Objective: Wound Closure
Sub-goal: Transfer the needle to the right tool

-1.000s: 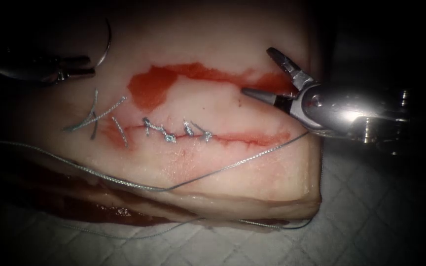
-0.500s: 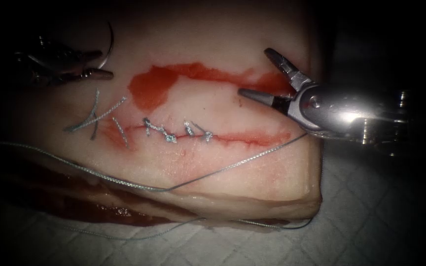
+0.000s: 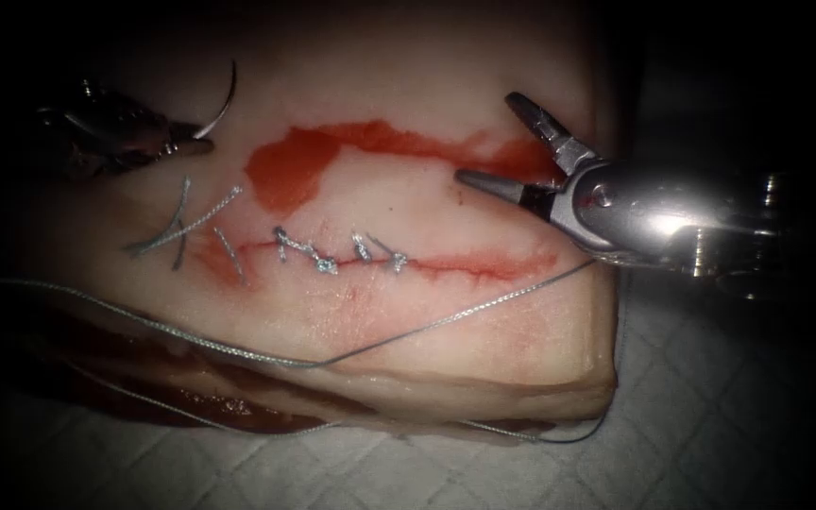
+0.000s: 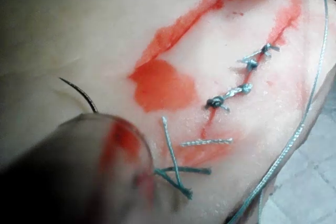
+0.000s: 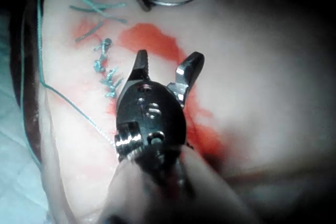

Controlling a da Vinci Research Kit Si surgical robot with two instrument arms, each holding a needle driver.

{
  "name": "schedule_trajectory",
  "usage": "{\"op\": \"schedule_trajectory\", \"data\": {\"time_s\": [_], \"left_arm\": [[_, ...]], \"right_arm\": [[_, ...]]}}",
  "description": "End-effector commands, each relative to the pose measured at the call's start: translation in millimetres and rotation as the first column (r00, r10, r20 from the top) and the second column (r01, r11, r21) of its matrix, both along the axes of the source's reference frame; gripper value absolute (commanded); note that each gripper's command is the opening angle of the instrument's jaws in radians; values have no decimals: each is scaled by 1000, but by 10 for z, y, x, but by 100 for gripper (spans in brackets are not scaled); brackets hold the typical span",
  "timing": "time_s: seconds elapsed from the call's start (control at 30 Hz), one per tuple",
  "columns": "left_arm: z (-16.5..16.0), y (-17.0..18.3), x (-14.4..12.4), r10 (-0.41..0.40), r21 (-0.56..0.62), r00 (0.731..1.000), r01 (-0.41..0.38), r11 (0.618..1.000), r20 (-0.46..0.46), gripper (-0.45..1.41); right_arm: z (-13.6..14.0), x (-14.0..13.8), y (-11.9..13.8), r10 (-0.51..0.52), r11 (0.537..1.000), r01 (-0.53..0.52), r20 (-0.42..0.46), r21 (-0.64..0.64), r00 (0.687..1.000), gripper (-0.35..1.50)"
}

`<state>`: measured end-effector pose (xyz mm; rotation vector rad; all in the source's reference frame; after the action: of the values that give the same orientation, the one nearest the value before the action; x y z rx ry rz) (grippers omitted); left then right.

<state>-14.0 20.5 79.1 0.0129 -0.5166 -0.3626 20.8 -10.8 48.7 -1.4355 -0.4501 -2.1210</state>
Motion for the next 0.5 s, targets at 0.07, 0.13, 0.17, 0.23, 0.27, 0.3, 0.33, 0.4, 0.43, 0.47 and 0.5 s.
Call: {"op": "schedule_trajectory", "data": {"time_s": [0.07,0.13,0.17,0.23,0.27,0.3,0.33,0.4,0.43,0.47,0.5], "left_arm": [[-12,1,-7,150,-173,988,-141,975,41,-45],[-24,-3,-8,226,-301,971,-193,934,79,-45],[-31,-7,-10,286,-376,953,-229,898,103,-45],[-41,-13,-13,403,-490,908,-302,818,113,-45],[-49,-17,-15,481,-562,871,-347,751,105,-45],[-54,-20,-17,522,-601,846,-366,710,102,-45],[-61,-23,-20,549,-631,829,-369,683,109,-45],[-75,-32,-30,623,-693,779,-410,592,71,-45],[-81,-36,-35,657,-716,752,-434,547,46,-45],[-87,-41,-42,702,-744,712,-459,486,19,-45],[-91,-46,-48,735,-765,678,-470,441,7,-45]], "right_arm": [[2,5,5,-2,1000,2,-5,-1,1000,115],[1,1,7,-6,1000,6,-8,2,1000,115],[0,-1,7,-6,1000,6,-12,8,1000,117],[-2,-5,9,2,1000,-1,-35,31,999,120],[-3,-7,9,12,998,-9,-53,56,999,120],[-5,-10,10,21,997,-15,-75,79,997,120],[-7,-13,11,30,994,-19,-101,107,994,120],[-12,-19,14,52,981,-17,-178,195,983,113],[-14,-21,15,66,970,-12,-217,242,974,113],[-16,-24,16,76,957,3,-259,290,963,110],[-17,-26,17,73,947,23,-287,320,955,110]]}}
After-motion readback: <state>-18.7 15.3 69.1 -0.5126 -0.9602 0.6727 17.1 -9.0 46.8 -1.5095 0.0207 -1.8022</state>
